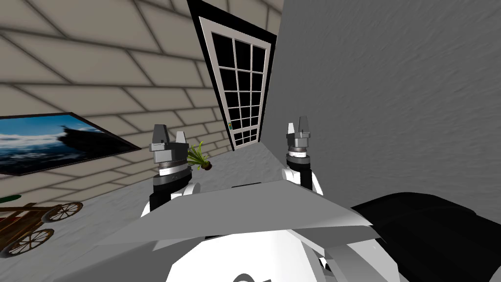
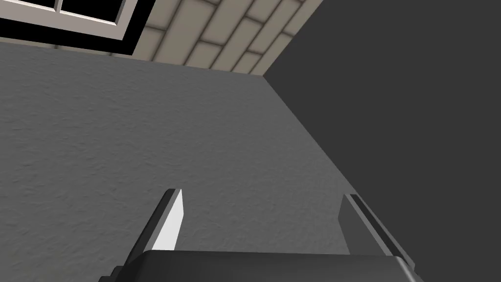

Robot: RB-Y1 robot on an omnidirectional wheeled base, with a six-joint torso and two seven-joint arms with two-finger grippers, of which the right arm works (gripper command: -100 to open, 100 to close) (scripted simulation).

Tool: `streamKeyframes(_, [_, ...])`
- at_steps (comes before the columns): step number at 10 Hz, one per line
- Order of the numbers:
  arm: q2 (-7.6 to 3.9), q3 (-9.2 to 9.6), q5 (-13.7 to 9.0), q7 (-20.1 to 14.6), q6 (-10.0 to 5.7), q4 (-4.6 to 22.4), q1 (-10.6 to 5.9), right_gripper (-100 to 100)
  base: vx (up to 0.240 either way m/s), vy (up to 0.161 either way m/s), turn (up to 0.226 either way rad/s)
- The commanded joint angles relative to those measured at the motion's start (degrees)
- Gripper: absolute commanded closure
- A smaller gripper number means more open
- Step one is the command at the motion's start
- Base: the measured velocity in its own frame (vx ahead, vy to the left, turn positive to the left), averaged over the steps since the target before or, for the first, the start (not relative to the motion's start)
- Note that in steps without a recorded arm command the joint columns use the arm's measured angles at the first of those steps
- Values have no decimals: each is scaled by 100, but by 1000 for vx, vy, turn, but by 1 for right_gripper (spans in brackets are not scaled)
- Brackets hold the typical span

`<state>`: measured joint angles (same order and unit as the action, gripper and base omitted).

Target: Pull the door open

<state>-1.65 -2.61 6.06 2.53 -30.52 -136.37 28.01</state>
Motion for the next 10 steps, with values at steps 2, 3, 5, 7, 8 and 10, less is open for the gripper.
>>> streamKeyframes(2, [-56,1,58,180,-63,267,-82,-100,102,58,1])
streamKeyframes(3, [-78,1,84,260,-91,384,-118,-100,81,36,7])
streamKeyframes(5, [-113,1,129,398,-140,590,-180,-100,91,39,1])
streamKeyframes(7, [-152,2,185,570,-200,844,-258,-100,98,45,2])
streamKeyframes(8, [-178,2,224,691,-242,1024,-313,-100,127,56,5])
streamKeyframes(10, [-203,2,271,835,-293,1237,-378,-100,101,64,1])
